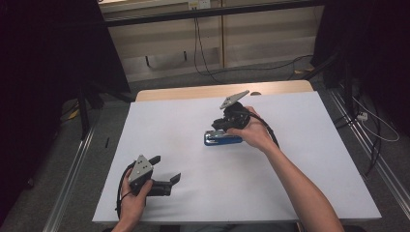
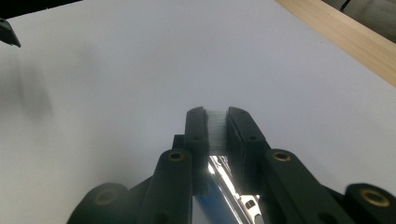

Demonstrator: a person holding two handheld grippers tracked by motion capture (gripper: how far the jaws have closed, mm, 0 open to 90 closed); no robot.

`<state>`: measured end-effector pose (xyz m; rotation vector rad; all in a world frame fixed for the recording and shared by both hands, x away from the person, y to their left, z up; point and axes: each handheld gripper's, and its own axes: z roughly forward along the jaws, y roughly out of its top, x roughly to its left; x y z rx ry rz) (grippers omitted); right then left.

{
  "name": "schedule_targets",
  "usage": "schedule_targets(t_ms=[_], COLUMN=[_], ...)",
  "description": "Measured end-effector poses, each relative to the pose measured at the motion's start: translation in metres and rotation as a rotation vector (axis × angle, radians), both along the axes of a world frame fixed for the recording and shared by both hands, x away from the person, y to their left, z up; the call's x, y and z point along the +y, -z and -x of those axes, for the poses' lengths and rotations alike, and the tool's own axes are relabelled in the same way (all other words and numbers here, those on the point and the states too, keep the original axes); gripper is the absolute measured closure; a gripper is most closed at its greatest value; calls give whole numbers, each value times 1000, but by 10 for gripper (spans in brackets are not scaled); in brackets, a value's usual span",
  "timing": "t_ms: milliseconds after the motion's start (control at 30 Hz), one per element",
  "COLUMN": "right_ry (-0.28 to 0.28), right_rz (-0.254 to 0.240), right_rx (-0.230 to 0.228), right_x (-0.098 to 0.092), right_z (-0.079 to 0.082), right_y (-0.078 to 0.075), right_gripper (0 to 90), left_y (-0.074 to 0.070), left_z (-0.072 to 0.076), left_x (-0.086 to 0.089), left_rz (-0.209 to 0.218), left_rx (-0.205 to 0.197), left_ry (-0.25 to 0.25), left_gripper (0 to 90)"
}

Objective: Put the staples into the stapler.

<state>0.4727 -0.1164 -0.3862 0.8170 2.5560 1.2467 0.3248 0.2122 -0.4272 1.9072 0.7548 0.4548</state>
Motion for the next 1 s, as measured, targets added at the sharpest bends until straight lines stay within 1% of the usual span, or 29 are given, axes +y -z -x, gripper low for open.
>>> schedule_targets(t_ms=[100, 200, 267, 467, 667, 800, 867, 933, 1000], right_ry=[-4, -1, 2, -13, -23, -40, -50, -76, -88], right_rz=[12, 17, 14, 36, 51, 50, 66, 66, 70], right_rx=[12, 13, 10, -9, -6, -1, 5, 7, 3], right_x=[0, 0, 0, 2, 1, 0, 2, 4, 6], right_z=[-4, -8, -10, -15, -21, -24, -24, -24, -23], right_y=[2, 3, 2, 2, 6, 6, 6, 5, 5], right_gripper=[793, 793, 793, 793, 793, 793, 793, 793, 793], left_y=[1, 0, 0, 0, 0, 0, 0, 0, 1], left_z=[0, 0, 0, 0, 0, 0, 0, -1, -1], left_x=[0, -1, -1, 0, 0, 0, 0, 1, 0], left_rz=[-2, 2, 4, 4, 5, 2, 5, -5, -5], left_rx=[1, 1, 0, 1, 1, -2, 3, 7, 8], left_ry=[3, 3, 1, 0, -2, -1, 0, 7, 4], left_gripper=[32, 32, 32, 32, 32, 32, 32, 32, 32])
